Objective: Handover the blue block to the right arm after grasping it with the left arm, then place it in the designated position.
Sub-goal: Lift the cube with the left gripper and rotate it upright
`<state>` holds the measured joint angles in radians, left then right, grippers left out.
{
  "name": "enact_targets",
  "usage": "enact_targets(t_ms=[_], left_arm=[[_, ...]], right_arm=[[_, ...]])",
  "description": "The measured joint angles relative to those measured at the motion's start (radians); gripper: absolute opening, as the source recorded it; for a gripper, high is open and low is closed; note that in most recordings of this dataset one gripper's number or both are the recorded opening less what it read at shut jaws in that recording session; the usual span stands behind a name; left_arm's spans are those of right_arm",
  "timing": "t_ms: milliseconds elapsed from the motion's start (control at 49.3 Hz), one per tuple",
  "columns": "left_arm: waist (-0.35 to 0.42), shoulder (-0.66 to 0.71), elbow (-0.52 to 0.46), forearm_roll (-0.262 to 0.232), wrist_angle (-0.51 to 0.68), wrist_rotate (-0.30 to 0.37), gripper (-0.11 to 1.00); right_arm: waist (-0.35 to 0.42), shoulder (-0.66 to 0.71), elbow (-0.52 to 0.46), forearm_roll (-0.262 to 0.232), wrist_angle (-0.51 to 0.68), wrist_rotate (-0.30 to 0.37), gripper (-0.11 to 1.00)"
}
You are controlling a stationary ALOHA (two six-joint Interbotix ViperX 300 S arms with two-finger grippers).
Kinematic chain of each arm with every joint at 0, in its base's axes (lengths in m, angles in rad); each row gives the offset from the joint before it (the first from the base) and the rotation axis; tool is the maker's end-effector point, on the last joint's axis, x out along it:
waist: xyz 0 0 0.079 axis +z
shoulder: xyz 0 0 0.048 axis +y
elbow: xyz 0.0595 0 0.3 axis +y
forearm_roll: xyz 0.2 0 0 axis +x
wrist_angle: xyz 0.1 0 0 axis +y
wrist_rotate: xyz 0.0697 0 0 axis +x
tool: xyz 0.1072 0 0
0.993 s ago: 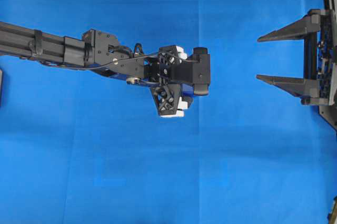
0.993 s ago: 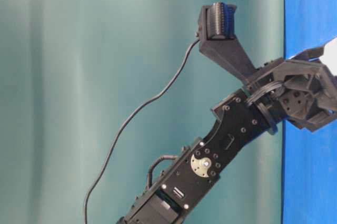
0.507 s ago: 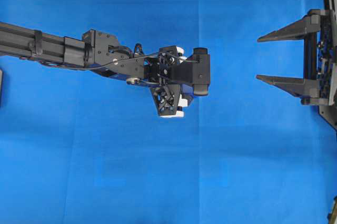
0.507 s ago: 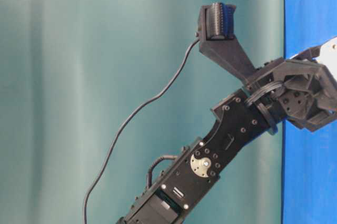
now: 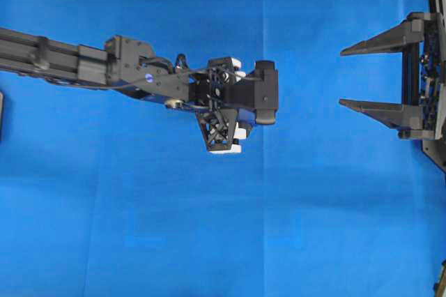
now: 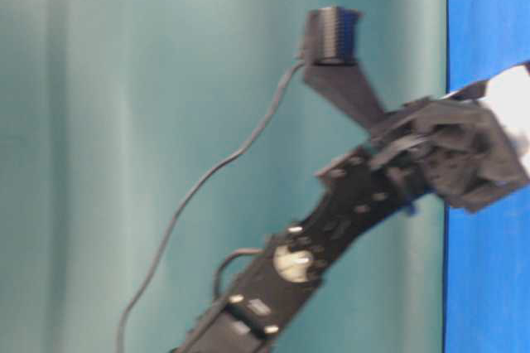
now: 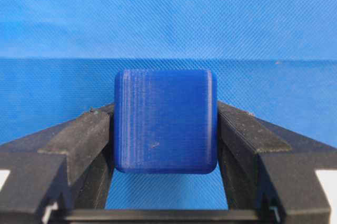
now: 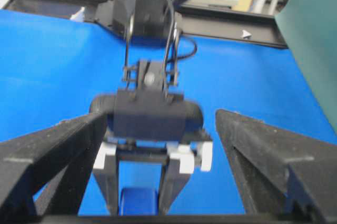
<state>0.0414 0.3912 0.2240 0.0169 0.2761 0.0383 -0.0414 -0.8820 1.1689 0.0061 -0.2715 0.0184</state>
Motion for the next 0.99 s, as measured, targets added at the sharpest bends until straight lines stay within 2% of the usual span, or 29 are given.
enact_targets(t_ms=[567, 993], left_arm=[[-0.005, -0.216, -0.095, 0.002, 0.238, 0.005, 0.48], [-0.005, -0.235, -0.193, 0.005, 0.333, 0.014, 0.48]], right_arm=[[0.0, 0.0, 0.002, 0.0, 0.0, 0.0, 0.97], [0.0, 0.0, 0.002, 0.0, 0.0, 0.0, 0.97]])
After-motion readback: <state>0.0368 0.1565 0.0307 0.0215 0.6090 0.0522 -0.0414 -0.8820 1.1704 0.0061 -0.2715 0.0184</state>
